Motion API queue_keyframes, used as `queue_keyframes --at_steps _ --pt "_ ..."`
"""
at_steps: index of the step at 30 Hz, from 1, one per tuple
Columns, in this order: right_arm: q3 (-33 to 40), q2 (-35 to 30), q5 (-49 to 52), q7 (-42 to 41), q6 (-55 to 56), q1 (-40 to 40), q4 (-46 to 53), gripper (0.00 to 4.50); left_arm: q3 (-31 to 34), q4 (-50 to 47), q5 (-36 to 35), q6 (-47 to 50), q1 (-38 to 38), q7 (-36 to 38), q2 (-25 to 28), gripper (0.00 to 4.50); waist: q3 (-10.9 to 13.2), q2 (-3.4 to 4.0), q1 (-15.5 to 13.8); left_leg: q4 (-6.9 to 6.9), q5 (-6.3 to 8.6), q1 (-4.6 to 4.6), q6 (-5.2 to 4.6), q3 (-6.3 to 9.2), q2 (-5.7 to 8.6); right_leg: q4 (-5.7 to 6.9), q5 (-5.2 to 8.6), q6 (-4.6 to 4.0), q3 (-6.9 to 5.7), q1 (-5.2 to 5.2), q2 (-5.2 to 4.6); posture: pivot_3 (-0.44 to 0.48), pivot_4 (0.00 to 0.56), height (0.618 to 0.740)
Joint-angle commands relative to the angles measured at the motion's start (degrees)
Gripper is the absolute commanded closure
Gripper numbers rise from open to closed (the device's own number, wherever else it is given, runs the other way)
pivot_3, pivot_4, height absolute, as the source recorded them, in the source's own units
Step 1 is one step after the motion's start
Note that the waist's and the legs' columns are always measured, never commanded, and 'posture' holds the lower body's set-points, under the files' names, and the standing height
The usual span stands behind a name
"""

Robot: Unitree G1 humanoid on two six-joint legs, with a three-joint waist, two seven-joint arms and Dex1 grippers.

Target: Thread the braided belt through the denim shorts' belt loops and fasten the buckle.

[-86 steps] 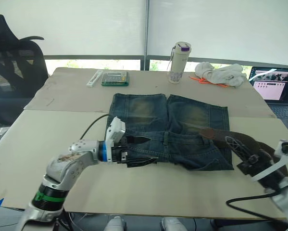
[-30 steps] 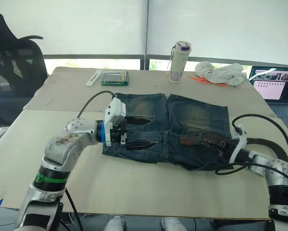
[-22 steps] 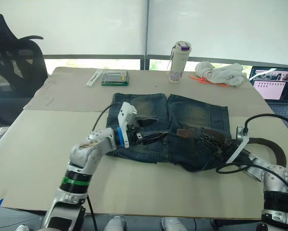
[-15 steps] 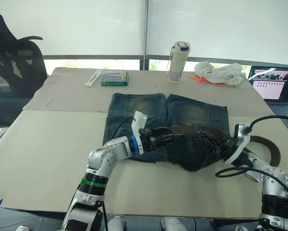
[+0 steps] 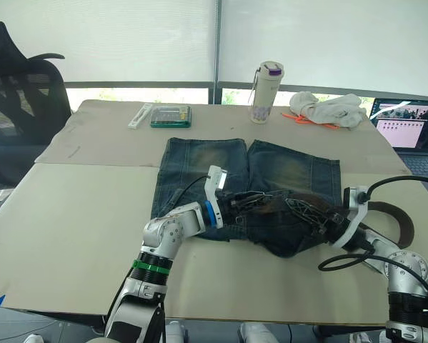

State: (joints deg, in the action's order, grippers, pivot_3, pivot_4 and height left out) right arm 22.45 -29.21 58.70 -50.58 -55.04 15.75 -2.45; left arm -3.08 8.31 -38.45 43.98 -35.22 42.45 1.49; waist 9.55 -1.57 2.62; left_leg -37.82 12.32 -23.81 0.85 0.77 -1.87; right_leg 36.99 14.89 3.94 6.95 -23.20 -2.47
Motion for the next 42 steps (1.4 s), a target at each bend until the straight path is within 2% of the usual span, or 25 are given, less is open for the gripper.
queue_keyframes --at_steps 1,3,7,10,16,24,29,32,38,42 --pt "1.69 -1.31 -0.38 -0.16 2.42 0.02 0.46 2.08 0.22 -1.91 -0.43 -1.15 -0.35 0.82 -0.36 3.8 0.0 0.0 -0.04 0.0 0.0 0.0 0.0 0.0 0.0 0.0 0.0 0.0 0.0 0.0 0.0 0.0 0.15 0.737" --pt "3.28 -2.28 -0.17 0.05 2.35 -0.84 0.23 1.39 0.15 -1.83 -0.05 -1.27 -0.38 0.38 -0.43 4.47 0.0 0.0 -0.11 0.0 0.0 0.0 0.0 0.0 0.01 0.0 0.0 0.0 0.0 0.0 0.0 0.0 0.15 0.737" --pt "8.95 -4.99 1.88 -0.01 1.67 -6.47 2.52 0.03 0.38 -1.32 0.81 -1.6 -0.05 -0.41 0.08 4.5 0.0 0.0 -0.68 0.0 0.0 -0.03 0.0 0.03 0.04 -0.05 0.01 0.01 0.0 0.03 -0.01 0.0 0.15 0.737" --pt "12.09 -4.88 4.95 1.89 0.51 -10.37 6.18 0.03 0.52 -1.59 0.32 -1.03 0.65 -0.04 0.34 4.5 0.0 0.01 -0.59 0.0 0.0 -0.05 0.0 0.05 0.04 -0.11 0.01 0.02 0.01 0.05 -0.01 0.0 0.15 0.737" --pt "12.61 -3.31 7.33 6.2 0.99 -14.35 12.17 0.03 0.33 -1.19 0.1 0.15 1.06 0.34 0.33 4.5 -0.01 0.02 0.15 0.0 0.0 0.04 0.0 0.05 0.02 0.01 0.02 0.04 0.04 0.06 0.03 0.0 0.15 0.737" --pt "8.05 -2.31 7.06 12.62 0.77 -15.06 20.3 0.03 -0.75 -3.1 0.58 -1.09 0.31 4.47 3.85 4.5 -0.02 0.04 -0.02 0.0 0.0 0.01 0.0 0.05 0.03 -0.01 0.03 0.04 0.05 0.04 0.02 0.0 0.15 0.737" --pt "4.82 1.62 6.51 21.29 0.69 -12.83 20.42 0.03 -3.54 -6.14 4.74 -4.8 1.03 6.76 8.4 4.5 -0.03 0.05 -0.08 0.01 0.0 0.01 0.01 0.05 0.02 0.0 0.02 0.03 0.05 0.03 0.02 0.0 0.15 0.737" --pt "2.77 6.31 4.6 35.17 -1.11 -9.82 17.8 0.03 -5.13 -9.33 8.19 -8.46 1.94 8.39 12.44 4.5 -0.03 0.06 0.07 0.01 0.0 0.0 0.01 0.04 0.01 -0.01 0.01 0.01 0.06 0.02 0.02 0.0 0.15 0.737" --pt "3.55 14.11 6.8 49.41 0.29 -6.01 17.87 0.03 -4.29 -12.34 9.7 -11.05 2.5 9.78 17.39 4.5 -0.04 0.08 -0.15 0.03 -0.01 -0.04 0.02 0.05 0.0 0.0 0.01 -0.01 0.05 -0.03 0.01 0.0 0.15 0.737" --pt "5.71 21.05 7.6 63.44 3.59 -2.19 17.58 0.03 -3.46 -14.39 9.49 -11.62 3.19 10.94 20.97 4.5 -0.05 0.08 0.1 0.03 -0.01 -0.03 0.02 0.05 -0.04 0.03 0.01 -0.02 0.04 -0.05 0.02 0.0 0.15 0.737"
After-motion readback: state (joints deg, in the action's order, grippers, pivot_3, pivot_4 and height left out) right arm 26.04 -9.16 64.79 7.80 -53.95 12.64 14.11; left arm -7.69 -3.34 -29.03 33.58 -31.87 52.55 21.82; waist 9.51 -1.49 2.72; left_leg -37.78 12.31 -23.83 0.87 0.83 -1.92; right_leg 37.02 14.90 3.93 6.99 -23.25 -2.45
